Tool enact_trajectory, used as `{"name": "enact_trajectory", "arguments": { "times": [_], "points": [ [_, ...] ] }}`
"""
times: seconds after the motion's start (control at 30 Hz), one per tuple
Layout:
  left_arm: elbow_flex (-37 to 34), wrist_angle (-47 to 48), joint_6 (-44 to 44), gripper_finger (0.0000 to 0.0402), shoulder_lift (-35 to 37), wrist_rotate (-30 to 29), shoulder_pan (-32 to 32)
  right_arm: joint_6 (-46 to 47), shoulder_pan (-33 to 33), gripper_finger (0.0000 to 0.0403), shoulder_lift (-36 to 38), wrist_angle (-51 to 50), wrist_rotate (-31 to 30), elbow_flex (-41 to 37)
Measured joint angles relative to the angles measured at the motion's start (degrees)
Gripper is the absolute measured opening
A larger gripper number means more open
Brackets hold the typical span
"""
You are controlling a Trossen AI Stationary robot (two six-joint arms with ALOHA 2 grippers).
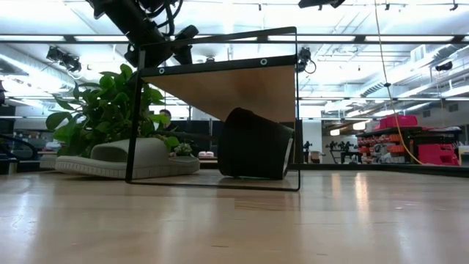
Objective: Pick and place slides into the shelf
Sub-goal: Put the pink slide on the shelf
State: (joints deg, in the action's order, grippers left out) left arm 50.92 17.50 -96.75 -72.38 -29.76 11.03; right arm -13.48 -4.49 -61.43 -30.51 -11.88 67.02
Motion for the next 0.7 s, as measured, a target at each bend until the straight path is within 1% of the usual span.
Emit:
{"name": "enact_trajectory", "arguments": {
  "times": [0.4,0.6,0.7],
  "points": [
    [0.00,0.25,0.06,0.0237,0.02,0.71,-1.06,0.02,0.00,0.0000,0.00,-0.50,0.46,0.00],
    [0.09,0.28,0.56,0.0222,0.73,0.19,-2.82,0.01,0.17,0.0000,0.00,-0.57,0.46,0.00],
    [0.06,1.05,0.62,0.0216,1.50,-1.10,-3.14,0.00,0.17,0.0000,0.00,-0.83,0.44,0.00]
  ]
}}
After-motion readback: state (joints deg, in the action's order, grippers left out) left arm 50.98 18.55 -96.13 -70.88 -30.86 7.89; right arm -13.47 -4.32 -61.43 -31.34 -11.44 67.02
